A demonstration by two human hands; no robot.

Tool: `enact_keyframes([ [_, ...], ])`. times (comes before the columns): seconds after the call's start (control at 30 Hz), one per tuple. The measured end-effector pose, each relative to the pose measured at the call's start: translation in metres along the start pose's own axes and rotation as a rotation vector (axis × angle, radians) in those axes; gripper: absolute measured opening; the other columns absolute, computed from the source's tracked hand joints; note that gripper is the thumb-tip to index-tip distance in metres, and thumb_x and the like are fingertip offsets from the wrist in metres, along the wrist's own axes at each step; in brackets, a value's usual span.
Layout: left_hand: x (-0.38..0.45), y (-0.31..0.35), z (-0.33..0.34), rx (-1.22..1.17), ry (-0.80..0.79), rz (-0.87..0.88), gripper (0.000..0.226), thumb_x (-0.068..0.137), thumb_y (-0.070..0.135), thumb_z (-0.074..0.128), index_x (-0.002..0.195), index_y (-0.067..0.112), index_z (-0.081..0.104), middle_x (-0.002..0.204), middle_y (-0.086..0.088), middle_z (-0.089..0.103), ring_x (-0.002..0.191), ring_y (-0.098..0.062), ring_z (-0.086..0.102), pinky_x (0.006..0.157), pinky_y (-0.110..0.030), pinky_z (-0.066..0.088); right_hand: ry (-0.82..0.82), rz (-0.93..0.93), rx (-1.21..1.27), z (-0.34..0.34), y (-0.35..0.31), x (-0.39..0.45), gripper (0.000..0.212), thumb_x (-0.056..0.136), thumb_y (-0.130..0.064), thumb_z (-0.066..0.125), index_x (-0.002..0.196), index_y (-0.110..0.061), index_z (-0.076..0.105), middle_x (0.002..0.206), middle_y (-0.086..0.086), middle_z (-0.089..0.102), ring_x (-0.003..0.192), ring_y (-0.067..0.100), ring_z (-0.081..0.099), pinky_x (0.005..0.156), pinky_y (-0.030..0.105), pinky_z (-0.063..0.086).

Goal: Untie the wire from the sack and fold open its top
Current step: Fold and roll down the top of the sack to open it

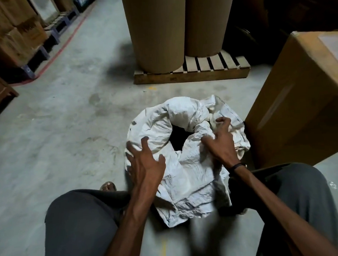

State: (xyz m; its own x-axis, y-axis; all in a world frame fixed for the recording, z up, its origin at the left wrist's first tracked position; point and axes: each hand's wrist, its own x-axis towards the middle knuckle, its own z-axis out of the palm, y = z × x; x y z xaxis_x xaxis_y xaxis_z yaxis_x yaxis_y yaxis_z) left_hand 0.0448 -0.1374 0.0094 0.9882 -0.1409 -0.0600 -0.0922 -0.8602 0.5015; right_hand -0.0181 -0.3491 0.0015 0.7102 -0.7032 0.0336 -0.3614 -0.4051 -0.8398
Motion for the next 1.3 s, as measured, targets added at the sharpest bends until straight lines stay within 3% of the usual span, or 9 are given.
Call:
enact_keyframes([
  [0.13,0.004,-0.003,0.018,-0.126,0.031,-0.004,0.029,0.092,0.040,0.064,0.115,0.023,0.059,0.121,-0.008,0.064,0.119,-0.035,0.060,0.098,-0.047,0.048,-0.049,0.084,-0.214,0.004,0.004,-0.009,0.071,0.077,-0.010,0.065,0.137,-0.012,0.027,0.089,0.016,0.068,0.084,0.040,0.066,0.076,0.048,0.056],
  [0.27,0.007,-0.022,0.047,-0.155,-0.031,0.034,0.029,0.095,0.033,0.066,0.120,0.020,0.057,0.126,-0.010,0.059,0.125,-0.034,0.055,0.103,-0.048,0.045,-0.021,0.031,-0.438,0.007,0.019,-0.019,0.076,0.072,-0.002,0.060,0.141,-0.011,0.028,0.069,0.002,0.055,0.069,0.036,0.059,0.066,0.043,0.050],
  [0.43,0.035,-0.025,0.061,-0.230,-0.068,0.276,0.030,0.092,0.025,0.073,0.119,0.021,0.060,0.128,-0.004,0.056,0.123,-0.028,0.057,0.103,-0.045,0.046,0.045,0.110,-0.396,0.009,0.040,-0.012,0.081,0.078,0.007,0.053,0.150,-0.012,0.020,0.090,0.019,0.064,0.077,0.042,0.063,0.062,0.041,0.045],
  [0.67,0.099,-0.003,0.056,0.056,-0.167,0.673,0.030,0.086,0.044,0.078,0.114,0.034,0.072,0.166,-0.005,0.030,0.159,-0.027,0.019,0.123,-0.059,0.013,0.043,0.147,-0.198,-0.004,0.029,0.053,0.067,0.077,0.007,0.050,0.138,-0.011,0.029,0.082,0.015,0.054,0.077,0.038,0.058,0.068,0.037,0.038],
  [0.77,0.117,0.010,0.062,0.249,-0.104,0.885,0.026,0.089,0.029,0.073,0.114,0.033,0.070,0.163,-0.011,0.035,0.155,-0.033,0.026,0.117,-0.060,0.026,-0.005,0.026,-0.229,-0.008,0.019,0.075,0.063,0.074,0.010,0.047,0.132,-0.011,0.033,0.079,0.017,0.052,0.077,0.041,0.057,0.064,0.041,0.037],
  [0.83,0.124,0.010,0.072,0.372,-0.125,0.917,0.033,0.087,0.031,0.073,0.120,0.034,0.068,0.162,-0.014,0.034,0.155,-0.035,0.025,0.115,-0.060,0.028,-0.046,-0.103,-0.312,-0.008,0.017,0.082,0.063,0.073,0.011,0.050,0.130,-0.012,0.037,0.079,0.020,0.056,0.076,0.043,0.057,0.062,0.045,0.040],
  [1.03,0.159,-0.014,0.093,0.456,-0.327,0.805,0.108,0.060,0.082,0.075,0.154,0.037,0.045,0.174,-0.015,-0.003,0.161,-0.035,-0.013,0.113,-0.074,-0.019,-0.155,-0.403,-0.716,0.000,0.025,0.081,0.076,0.058,0.004,0.063,0.128,-0.021,0.048,0.128,0.010,0.050,0.098,0.036,0.054,0.066,0.039,0.045],
  [1.13,0.182,-0.020,0.092,0.515,-0.321,0.833,0.136,0.046,0.097,0.067,0.162,0.036,0.031,0.174,-0.018,-0.011,0.160,-0.035,-0.020,0.105,-0.066,-0.037,-0.492,-0.563,-0.560,0.013,0.033,0.083,0.059,0.075,-0.006,0.066,0.128,-0.025,0.047,0.116,-0.003,0.067,0.097,0.025,0.064,0.075,0.042,0.053],
  [1.3,0.206,-0.014,0.083,0.665,-0.322,0.798,0.154,0.031,0.093,0.075,0.164,0.039,0.019,0.173,-0.017,-0.016,0.160,-0.037,-0.020,0.112,-0.075,-0.020,-0.631,-0.490,-0.922,0.021,0.061,0.090,0.094,0.080,-0.040,0.077,0.157,-0.032,0.025,0.125,0.002,0.067,0.111,0.029,0.065,0.085,0.039,0.051],
])
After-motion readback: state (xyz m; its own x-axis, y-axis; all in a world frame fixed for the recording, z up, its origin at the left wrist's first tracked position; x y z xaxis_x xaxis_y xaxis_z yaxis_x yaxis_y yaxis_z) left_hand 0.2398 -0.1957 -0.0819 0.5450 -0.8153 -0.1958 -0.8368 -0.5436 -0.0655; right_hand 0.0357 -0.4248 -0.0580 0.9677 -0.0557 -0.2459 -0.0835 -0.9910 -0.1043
